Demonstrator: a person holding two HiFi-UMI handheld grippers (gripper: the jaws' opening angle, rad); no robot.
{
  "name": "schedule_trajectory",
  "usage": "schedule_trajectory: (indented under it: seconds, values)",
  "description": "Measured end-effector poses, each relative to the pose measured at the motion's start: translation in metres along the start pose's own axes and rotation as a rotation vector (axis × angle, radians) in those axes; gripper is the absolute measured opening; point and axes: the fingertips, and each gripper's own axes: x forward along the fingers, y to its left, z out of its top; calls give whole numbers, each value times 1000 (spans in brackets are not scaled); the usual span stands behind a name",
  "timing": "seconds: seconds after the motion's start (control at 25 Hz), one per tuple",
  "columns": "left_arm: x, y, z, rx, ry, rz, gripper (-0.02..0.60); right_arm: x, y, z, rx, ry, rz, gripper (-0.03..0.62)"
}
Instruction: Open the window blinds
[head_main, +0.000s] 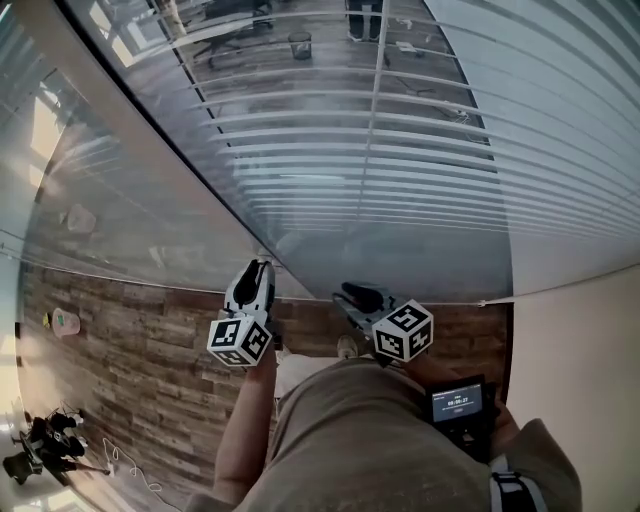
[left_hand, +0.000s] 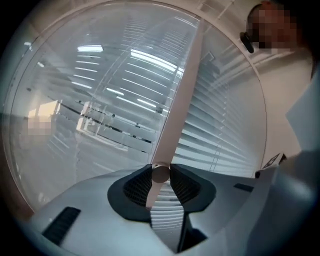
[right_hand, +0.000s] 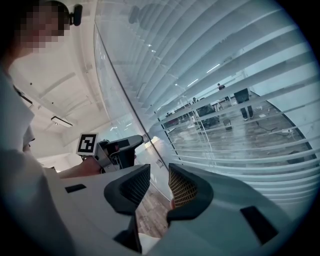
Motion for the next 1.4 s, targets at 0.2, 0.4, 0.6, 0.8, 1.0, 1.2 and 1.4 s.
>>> schedule_trajectory:
  seconds: [0.2,0.4,0.6,0.8,1.0,1.2,1.4]
  values:
    - [0,-3,3,145,21,24,129,0,0,3,3,1,-4,108]
    - [-2,-9,-5,307,47,54,129,-3,-3,-5,6,-1,-3,109]
    - [2,-6,0,407,63,70,129,2,-3,2,6,0,0,108]
    - [2,-11,-4,548,77,77,129,0,-3,-1,6,-2,0,108]
    - [1,-13,-6,647,90,97,129,-2,-3,-1,6,-7,1,108]
    - [-1,-8,-9,427,81,80,135,-1,-3,1,12,-8,-2,109]
    - [-6,2,-1,-165,-34,-46,158,-4,-3,-1,21,-8,-8,107]
